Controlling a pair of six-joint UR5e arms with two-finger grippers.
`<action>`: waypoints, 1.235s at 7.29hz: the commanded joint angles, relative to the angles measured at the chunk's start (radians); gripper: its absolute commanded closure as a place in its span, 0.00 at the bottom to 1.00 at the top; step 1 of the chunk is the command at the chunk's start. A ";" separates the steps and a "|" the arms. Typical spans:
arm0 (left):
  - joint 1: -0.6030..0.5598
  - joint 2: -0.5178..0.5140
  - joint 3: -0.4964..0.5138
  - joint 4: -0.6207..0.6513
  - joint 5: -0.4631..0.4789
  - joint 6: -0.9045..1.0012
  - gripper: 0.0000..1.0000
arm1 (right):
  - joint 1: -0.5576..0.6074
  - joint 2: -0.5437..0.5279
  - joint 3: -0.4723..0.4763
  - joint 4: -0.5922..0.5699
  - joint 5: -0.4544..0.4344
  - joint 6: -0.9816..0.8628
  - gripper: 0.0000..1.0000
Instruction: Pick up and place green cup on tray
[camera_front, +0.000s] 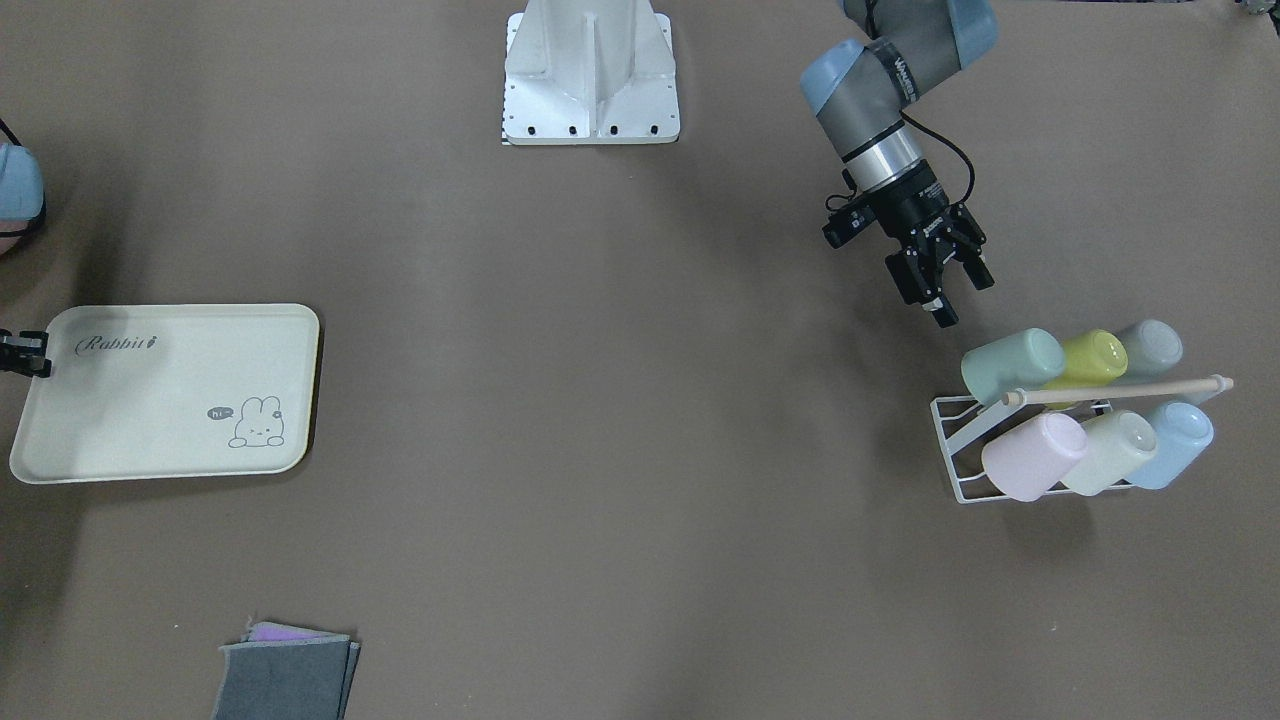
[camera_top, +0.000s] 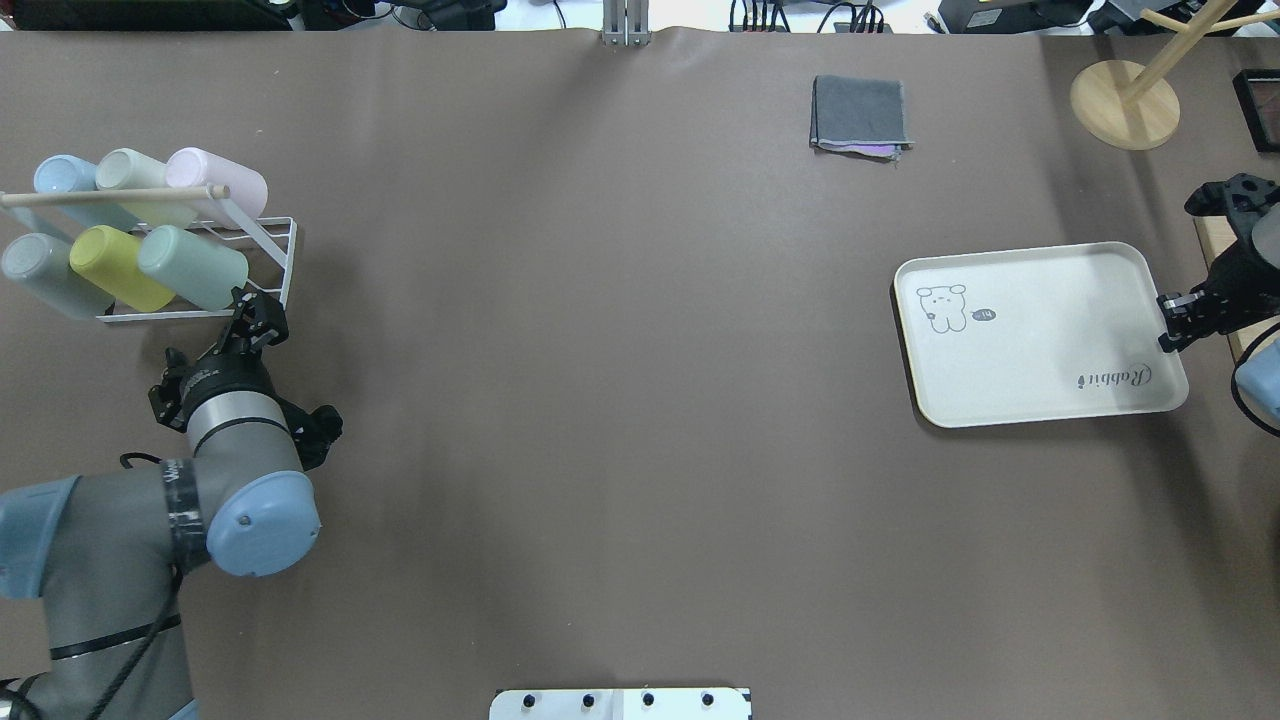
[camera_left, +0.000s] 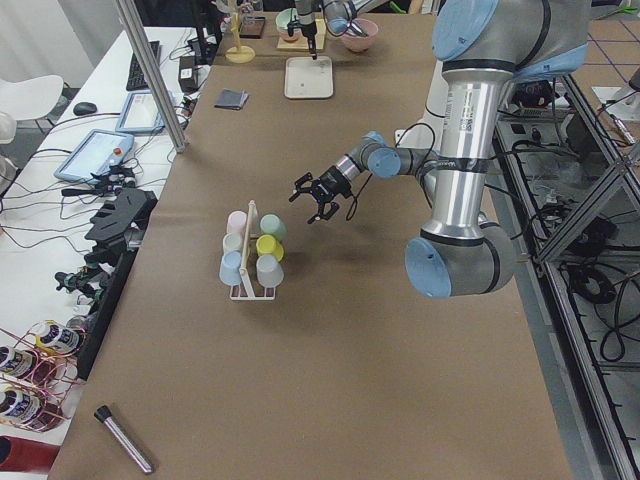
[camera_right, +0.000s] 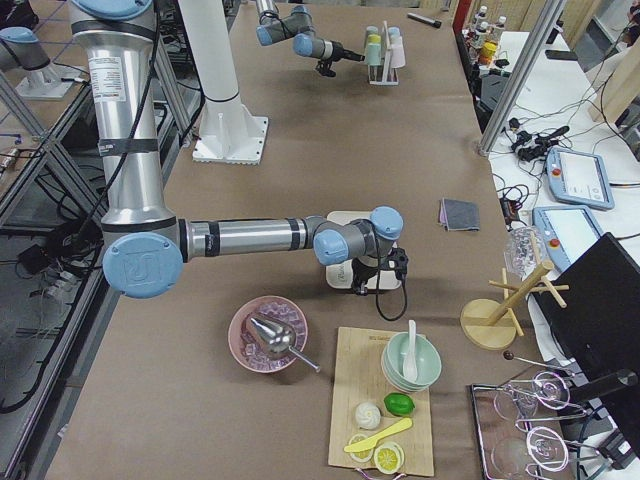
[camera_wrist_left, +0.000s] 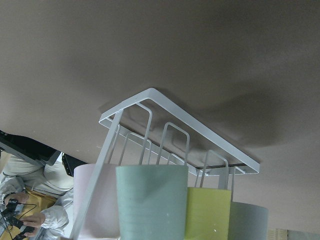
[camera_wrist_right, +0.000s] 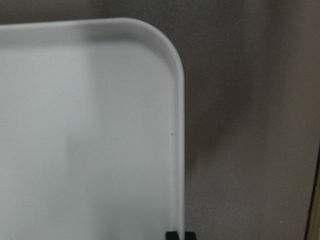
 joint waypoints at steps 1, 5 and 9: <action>0.000 -0.005 0.085 -0.003 0.071 -0.005 0.01 | 0.038 -0.014 0.044 0.001 0.085 0.000 1.00; 0.000 -0.008 0.129 0.040 0.181 0.001 0.01 | 0.107 -0.019 0.083 0.000 0.260 0.001 1.00; -0.002 -0.042 0.165 0.138 0.255 0.001 0.01 | 0.109 0.006 0.130 -0.011 0.326 0.015 1.00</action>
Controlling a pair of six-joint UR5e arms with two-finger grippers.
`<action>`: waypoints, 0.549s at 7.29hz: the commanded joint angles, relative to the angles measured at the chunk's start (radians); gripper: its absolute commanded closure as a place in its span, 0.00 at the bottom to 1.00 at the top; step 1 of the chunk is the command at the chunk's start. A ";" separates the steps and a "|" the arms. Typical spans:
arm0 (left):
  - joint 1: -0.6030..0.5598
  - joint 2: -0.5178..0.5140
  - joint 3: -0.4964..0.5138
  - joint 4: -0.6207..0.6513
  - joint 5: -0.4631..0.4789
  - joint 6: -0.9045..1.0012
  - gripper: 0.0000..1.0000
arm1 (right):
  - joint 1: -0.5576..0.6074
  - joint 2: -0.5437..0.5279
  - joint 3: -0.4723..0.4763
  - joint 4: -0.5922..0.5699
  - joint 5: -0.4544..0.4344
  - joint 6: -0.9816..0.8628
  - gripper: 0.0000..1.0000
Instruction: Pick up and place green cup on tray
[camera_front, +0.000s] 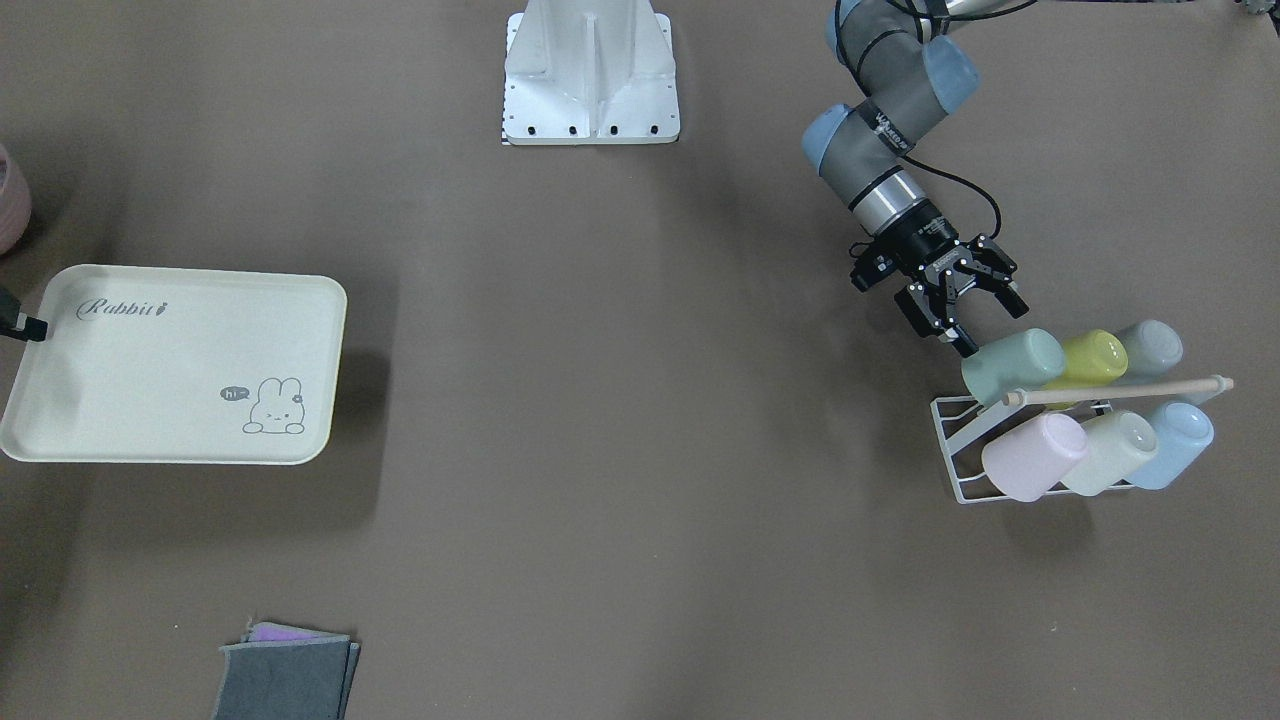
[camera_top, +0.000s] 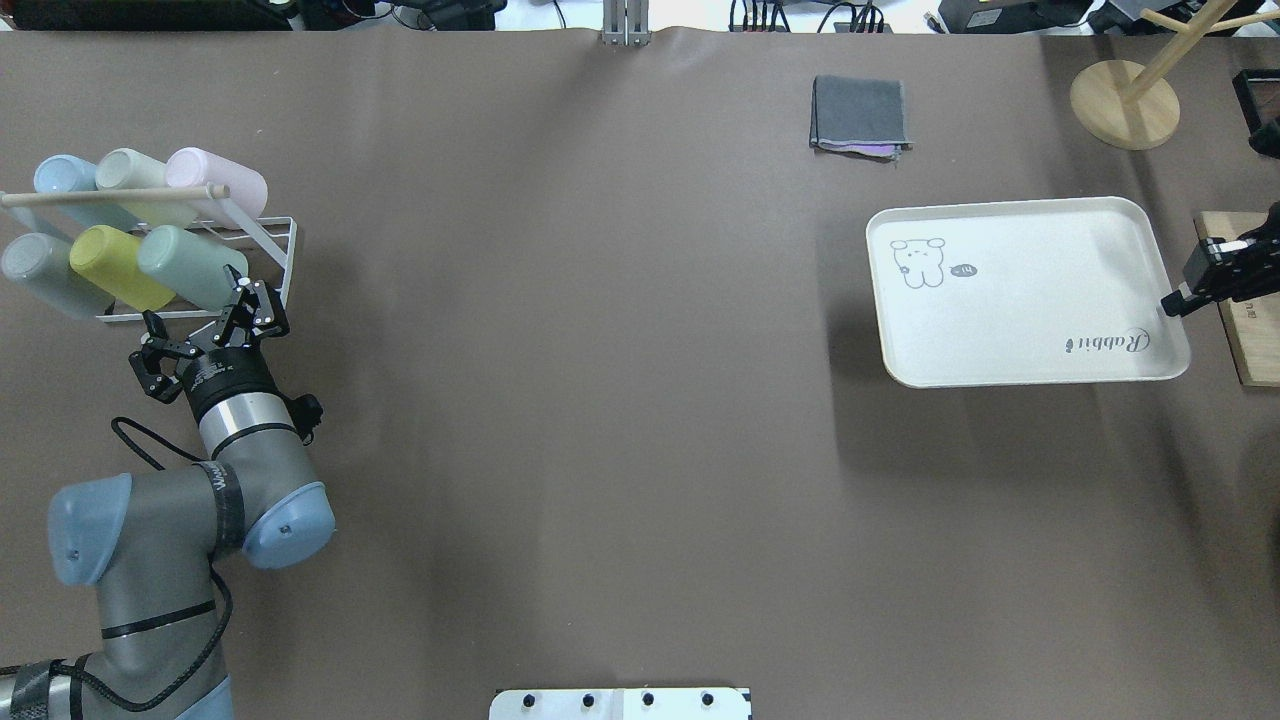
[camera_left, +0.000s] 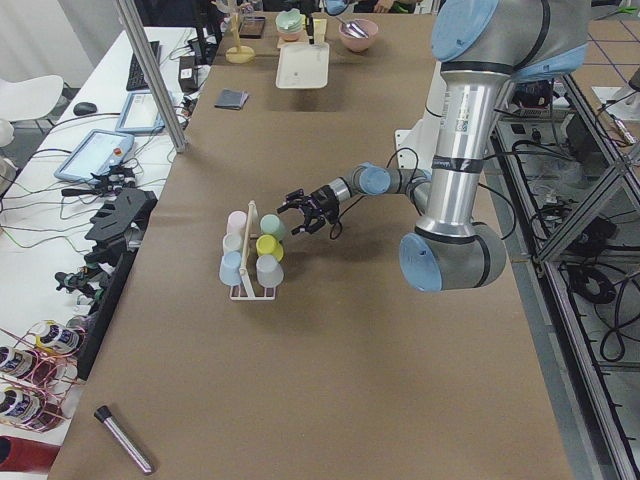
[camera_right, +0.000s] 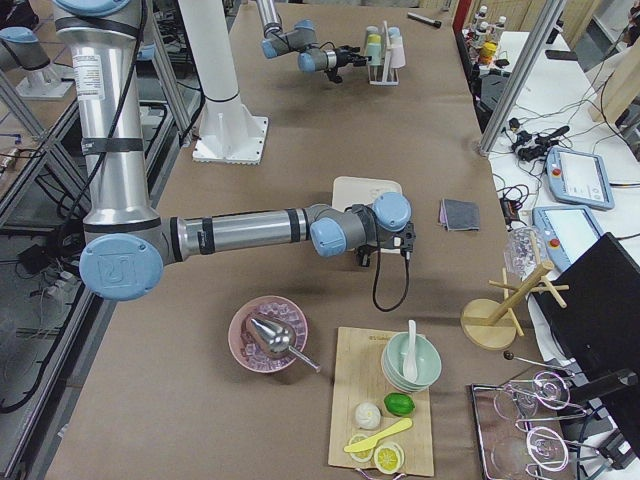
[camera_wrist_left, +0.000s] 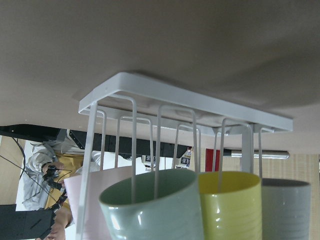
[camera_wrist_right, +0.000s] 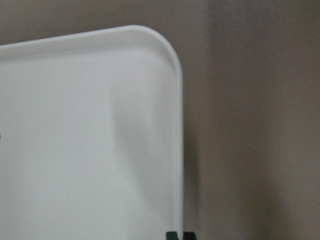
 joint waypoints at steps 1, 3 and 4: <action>-0.001 -0.023 0.043 0.012 0.011 -0.012 0.01 | -0.051 0.054 0.026 -0.004 0.009 0.073 1.00; -0.001 -0.023 0.055 0.008 0.012 -0.015 0.01 | -0.145 0.147 0.043 -0.001 -0.011 0.224 1.00; -0.004 -0.022 0.055 0.005 0.012 -0.015 0.01 | -0.197 0.190 0.043 0.000 -0.038 0.282 1.00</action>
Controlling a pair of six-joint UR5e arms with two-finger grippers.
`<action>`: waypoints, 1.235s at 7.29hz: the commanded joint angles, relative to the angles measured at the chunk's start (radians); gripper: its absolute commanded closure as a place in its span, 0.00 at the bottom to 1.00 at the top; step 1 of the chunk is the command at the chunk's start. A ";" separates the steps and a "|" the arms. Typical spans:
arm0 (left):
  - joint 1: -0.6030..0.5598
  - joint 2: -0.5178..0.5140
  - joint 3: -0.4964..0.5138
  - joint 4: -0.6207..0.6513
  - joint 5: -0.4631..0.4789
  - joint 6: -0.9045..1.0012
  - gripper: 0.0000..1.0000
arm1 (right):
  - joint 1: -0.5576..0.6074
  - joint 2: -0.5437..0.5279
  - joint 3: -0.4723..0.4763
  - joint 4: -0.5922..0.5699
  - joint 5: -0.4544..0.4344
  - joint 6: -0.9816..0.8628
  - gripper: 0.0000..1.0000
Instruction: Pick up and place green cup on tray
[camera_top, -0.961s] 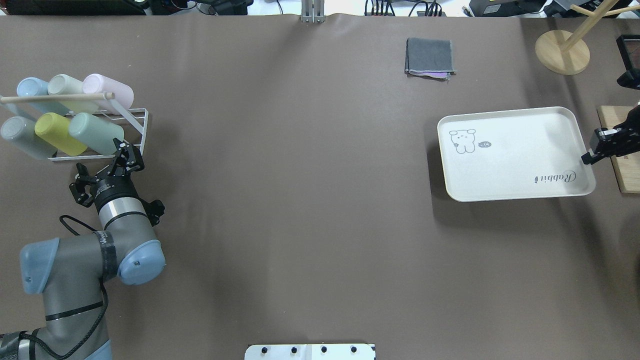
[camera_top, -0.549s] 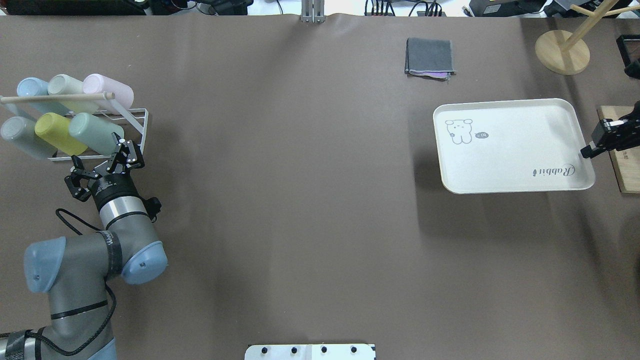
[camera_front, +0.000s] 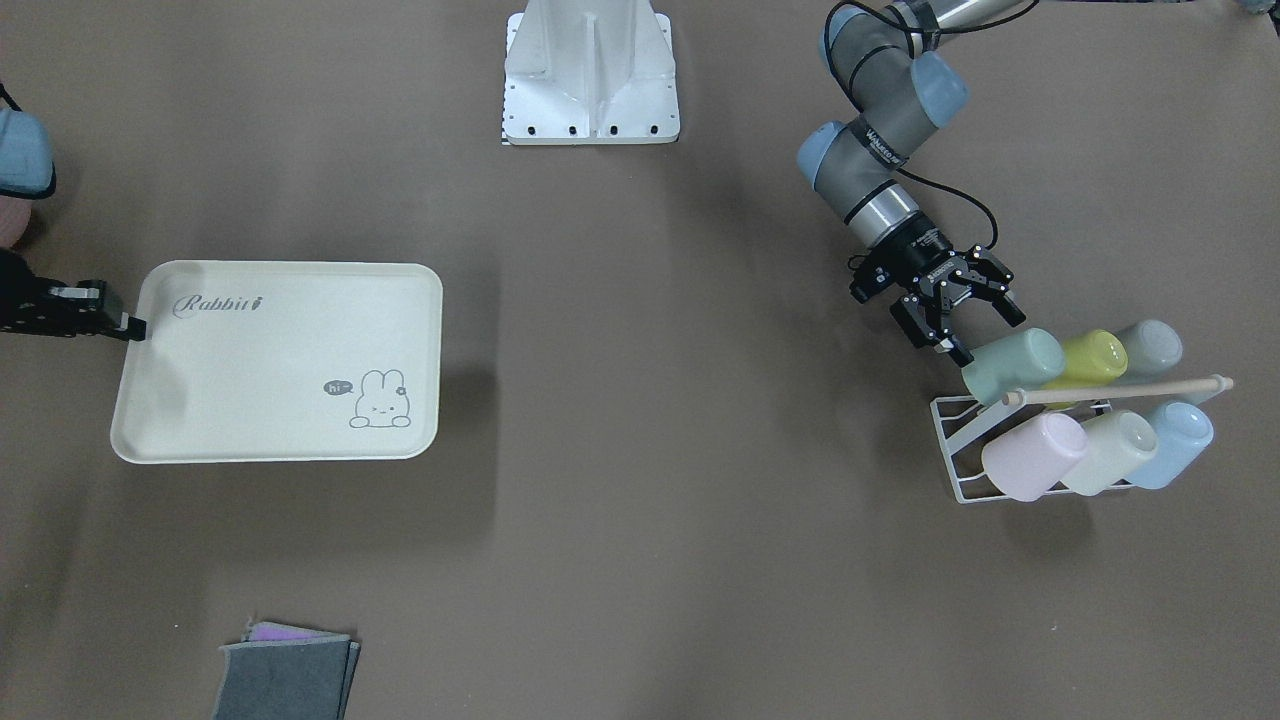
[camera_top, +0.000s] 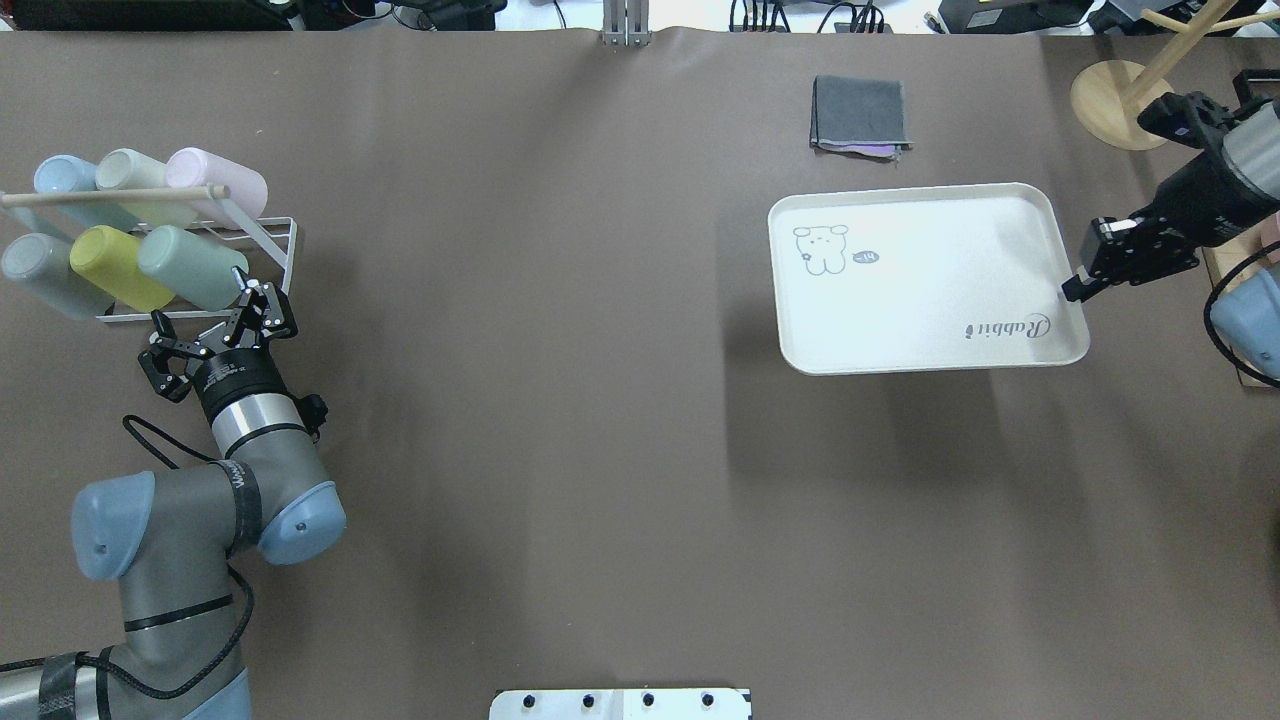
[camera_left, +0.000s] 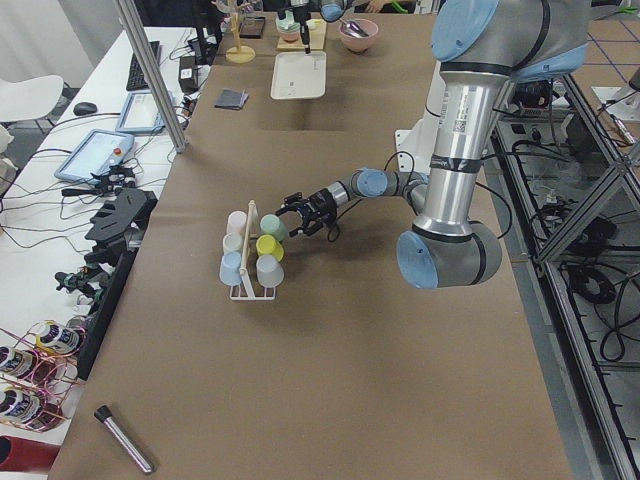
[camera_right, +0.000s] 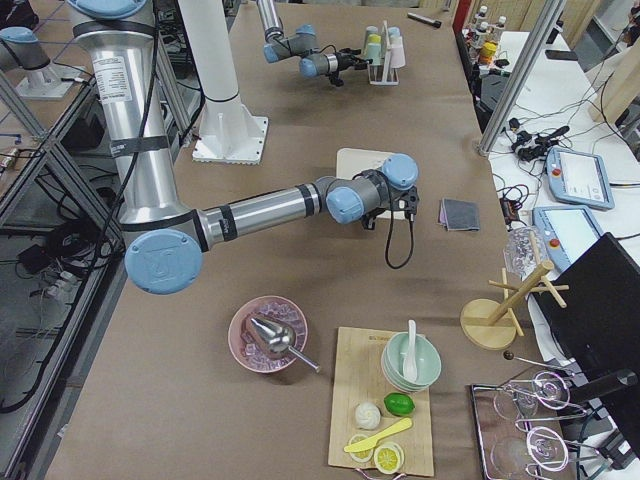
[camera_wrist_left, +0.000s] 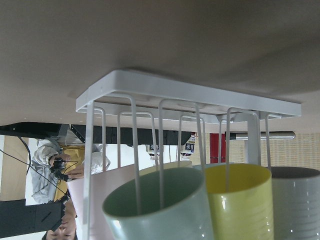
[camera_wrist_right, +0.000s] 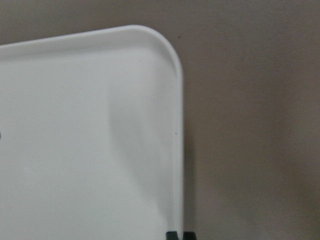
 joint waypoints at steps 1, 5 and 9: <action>-0.010 0.000 0.006 -0.006 -0.001 -0.001 0.01 | -0.123 0.106 0.003 0.006 -0.062 0.148 1.00; -0.053 -0.003 0.049 -0.069 0.002 0.014 0.01 | -0.359 0.268 -0.012 0.008 -0.241 0.320 1.00; -0.053 -0.035 0.086 -0.075 0.034 0.040 0.01 | -0.439 0.397 -0.060 0.010 -0.318 0.485 1.00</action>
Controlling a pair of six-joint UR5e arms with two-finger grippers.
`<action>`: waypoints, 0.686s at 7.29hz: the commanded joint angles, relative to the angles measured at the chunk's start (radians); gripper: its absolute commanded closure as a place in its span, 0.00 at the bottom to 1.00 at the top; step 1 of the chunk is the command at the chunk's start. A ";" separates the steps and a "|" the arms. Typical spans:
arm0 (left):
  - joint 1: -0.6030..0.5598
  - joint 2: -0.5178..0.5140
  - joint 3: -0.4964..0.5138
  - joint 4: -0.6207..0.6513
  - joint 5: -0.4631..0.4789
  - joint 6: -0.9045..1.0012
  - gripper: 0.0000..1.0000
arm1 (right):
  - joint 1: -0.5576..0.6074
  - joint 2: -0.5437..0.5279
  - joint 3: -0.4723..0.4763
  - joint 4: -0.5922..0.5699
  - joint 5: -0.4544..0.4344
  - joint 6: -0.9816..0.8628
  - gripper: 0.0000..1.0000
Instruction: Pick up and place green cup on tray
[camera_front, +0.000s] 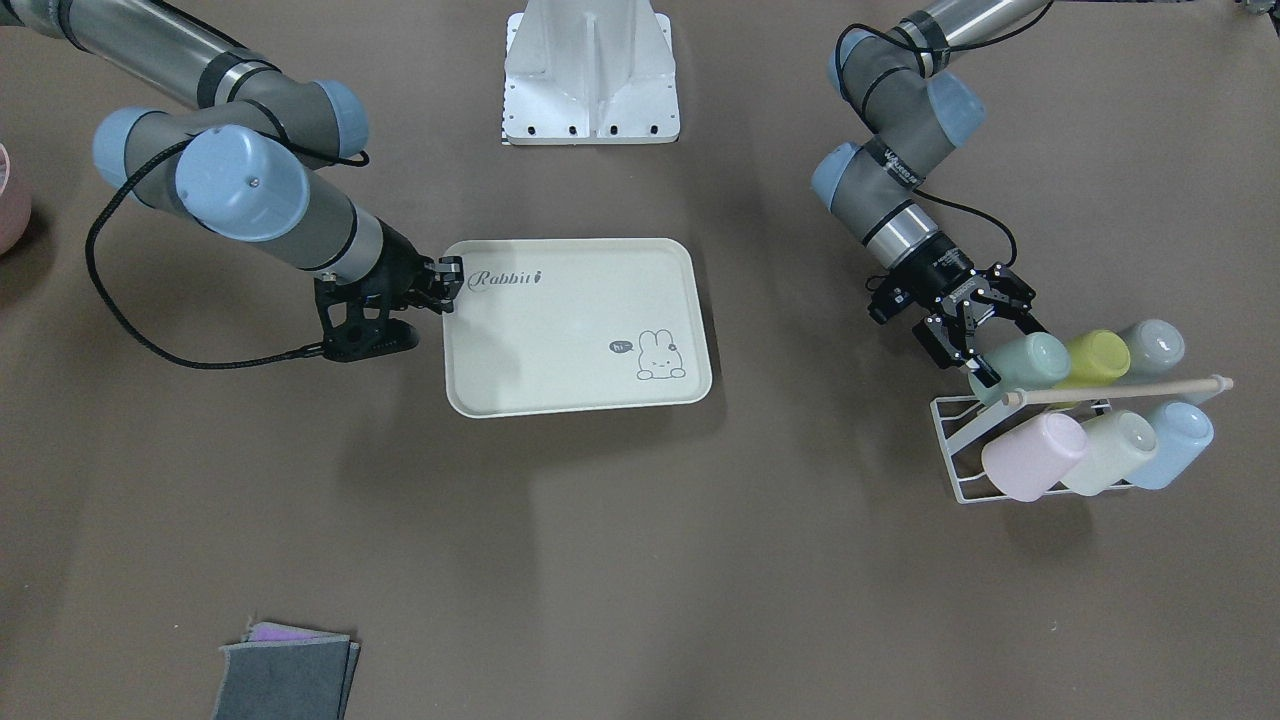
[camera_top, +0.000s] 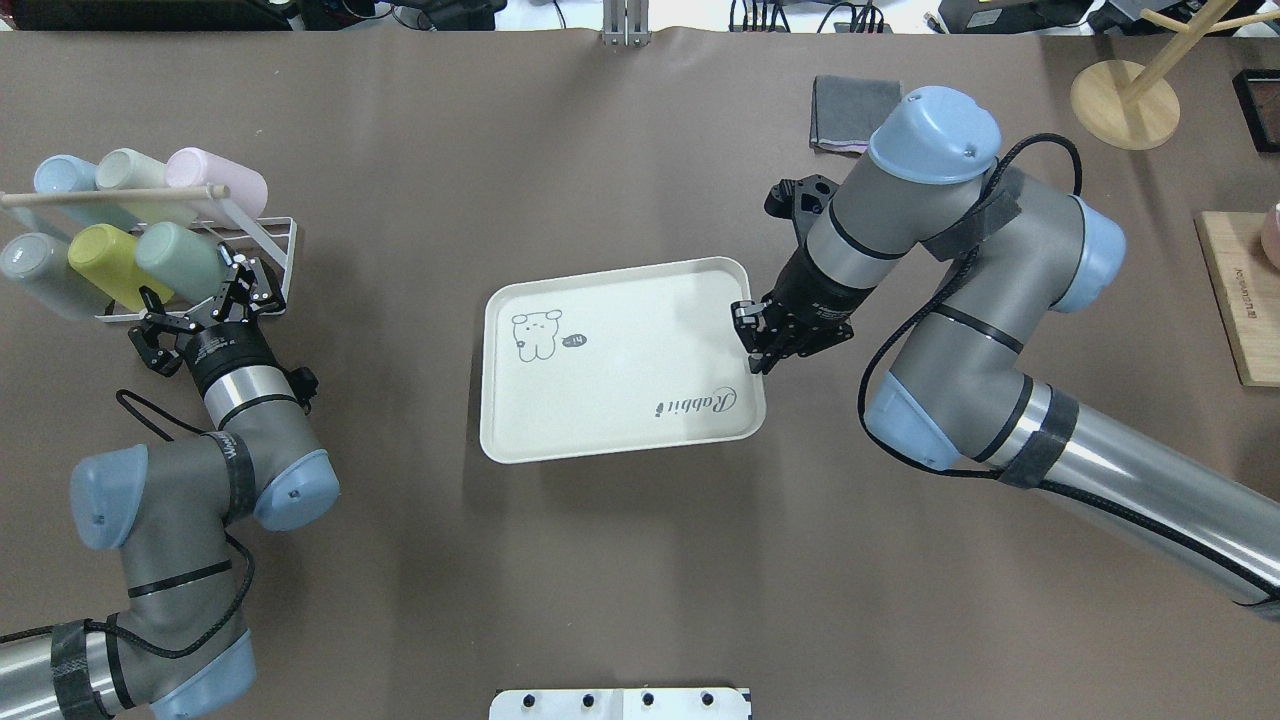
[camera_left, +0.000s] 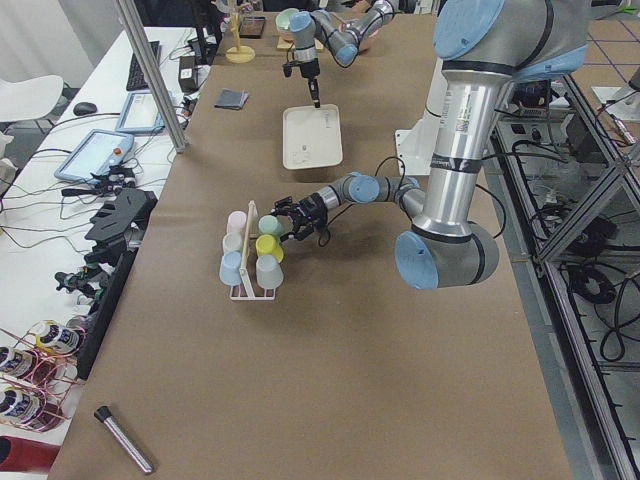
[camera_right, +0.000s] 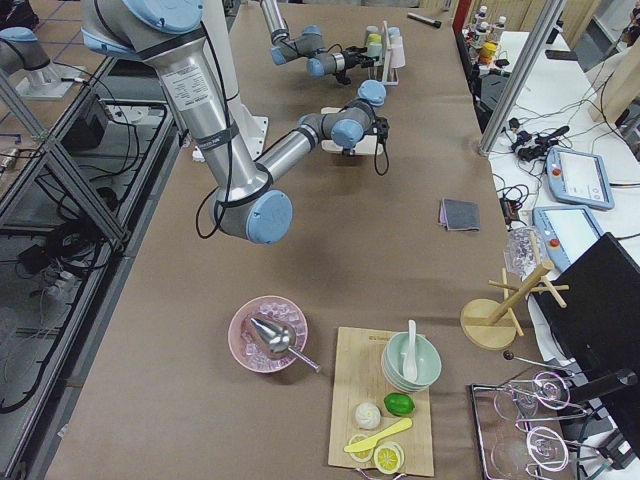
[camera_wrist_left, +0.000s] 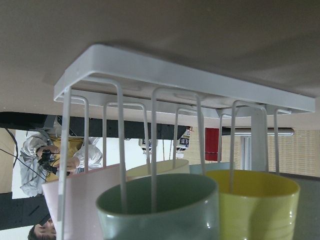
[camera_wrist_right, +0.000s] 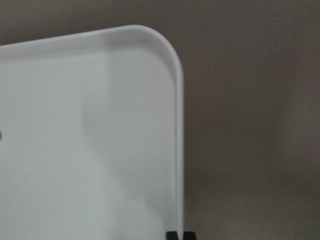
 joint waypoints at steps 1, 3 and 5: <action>-0.002 -0.021 0.033 -0.002 0.026 0.002 0.01 | -0.025 0.057 -0.024 0.016 -0.064 0.094 1.00; -0.015 -0.018 0.033 -0.004 0.031 0.002 0.02 | -0.074 0.080 -0.077 0.124 -0.118 0.211 1.00; -0.018 -0.018 0.042 -0.019 0.031 -0.001 0.14 | -0.117 0.079 -0.077 0.126 -0.158 0.211 1.00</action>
